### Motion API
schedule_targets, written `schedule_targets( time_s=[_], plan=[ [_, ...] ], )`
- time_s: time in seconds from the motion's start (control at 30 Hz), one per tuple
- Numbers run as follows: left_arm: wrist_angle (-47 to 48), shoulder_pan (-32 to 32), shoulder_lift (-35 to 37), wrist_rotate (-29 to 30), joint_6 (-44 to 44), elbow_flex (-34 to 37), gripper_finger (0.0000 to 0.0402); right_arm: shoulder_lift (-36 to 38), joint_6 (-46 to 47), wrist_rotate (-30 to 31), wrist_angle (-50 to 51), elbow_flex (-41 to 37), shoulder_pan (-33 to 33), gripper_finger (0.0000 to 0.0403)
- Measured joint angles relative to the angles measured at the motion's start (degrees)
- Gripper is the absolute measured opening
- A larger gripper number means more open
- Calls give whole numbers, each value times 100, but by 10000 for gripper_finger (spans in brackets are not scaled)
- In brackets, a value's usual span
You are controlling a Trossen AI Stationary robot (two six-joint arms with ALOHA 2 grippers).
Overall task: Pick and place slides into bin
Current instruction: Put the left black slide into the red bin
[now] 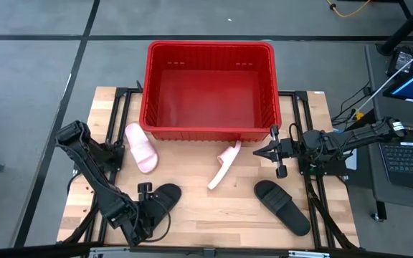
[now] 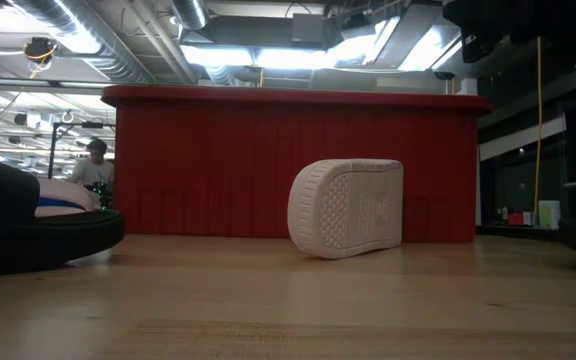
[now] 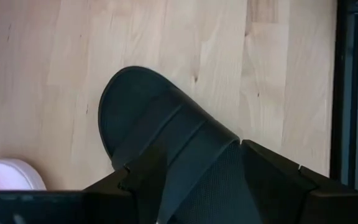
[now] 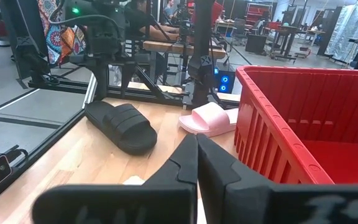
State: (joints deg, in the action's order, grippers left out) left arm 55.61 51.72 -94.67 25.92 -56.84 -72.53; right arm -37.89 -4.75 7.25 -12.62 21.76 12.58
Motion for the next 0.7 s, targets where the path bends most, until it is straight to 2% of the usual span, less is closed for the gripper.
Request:
schedule_targets(
  time_s=[0.2,0.53,0.7],
  plan=[
    [-8,-2,-46,-40,81,0,196,0,0,0,-1,0,-2,6],
    [-17,72,-46,-388,-714,0,196,1,-15,2,2,0,-2,6],
    [-10,111,-138,-466,-657,0,196,2,-20,2,3,-2,-2,6]
  ],
)
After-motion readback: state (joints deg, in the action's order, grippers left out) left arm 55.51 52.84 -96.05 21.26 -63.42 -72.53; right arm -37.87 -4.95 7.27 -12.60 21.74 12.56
